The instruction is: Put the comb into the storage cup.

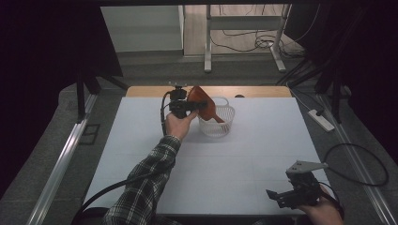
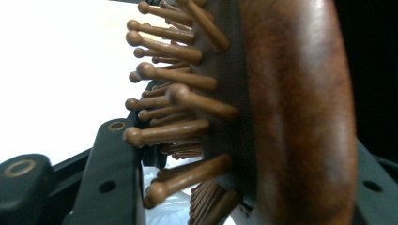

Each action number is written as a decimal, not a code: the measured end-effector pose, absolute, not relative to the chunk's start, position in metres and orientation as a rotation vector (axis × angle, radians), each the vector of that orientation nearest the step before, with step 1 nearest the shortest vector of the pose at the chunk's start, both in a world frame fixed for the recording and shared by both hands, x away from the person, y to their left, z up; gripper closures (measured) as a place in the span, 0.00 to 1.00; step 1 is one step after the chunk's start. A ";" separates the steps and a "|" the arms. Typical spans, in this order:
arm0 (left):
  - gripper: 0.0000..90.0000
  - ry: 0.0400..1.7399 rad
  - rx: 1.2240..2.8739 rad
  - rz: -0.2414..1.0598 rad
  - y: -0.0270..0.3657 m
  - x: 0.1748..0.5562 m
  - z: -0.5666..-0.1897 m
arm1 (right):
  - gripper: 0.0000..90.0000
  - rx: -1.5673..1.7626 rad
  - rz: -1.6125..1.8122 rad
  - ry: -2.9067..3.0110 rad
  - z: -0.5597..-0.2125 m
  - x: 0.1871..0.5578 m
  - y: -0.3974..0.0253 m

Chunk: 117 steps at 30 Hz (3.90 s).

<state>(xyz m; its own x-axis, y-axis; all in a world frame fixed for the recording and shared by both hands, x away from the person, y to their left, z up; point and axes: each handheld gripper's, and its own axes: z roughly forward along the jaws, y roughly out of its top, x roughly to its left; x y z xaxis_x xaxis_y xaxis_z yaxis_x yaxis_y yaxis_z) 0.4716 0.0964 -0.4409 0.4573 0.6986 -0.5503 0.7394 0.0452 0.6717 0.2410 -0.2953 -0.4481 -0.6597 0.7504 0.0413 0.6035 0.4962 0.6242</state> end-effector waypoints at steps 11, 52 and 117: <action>0.47 1.278 1.673 -0.034 0.100 0.473 -0.445 | 0.01 1.157 0.893 2.511 -0.448 0.241 -0.294; 0.06 1.210 1.824 0.161 0.100 0.466 -0.427 | 0.01 1.153 0.885 2.505 -0.448 0.241 -0.294; 0.00 1.001 2.024 0.335 0.143 0.407 -0.431 | 0.01 1.149 0.861 2.496 -0.448 0.240 -0.292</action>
<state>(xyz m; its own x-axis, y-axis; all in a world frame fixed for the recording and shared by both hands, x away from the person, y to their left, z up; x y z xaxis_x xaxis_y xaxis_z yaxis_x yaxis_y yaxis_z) 0.4066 0.1432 -0.4312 0.6469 0.7536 -0.1168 0.5316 -0.3358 0.7776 0.2398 -0.2921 -0.4485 -0.6527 0.7576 0.0101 0.6025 0.5109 0.6131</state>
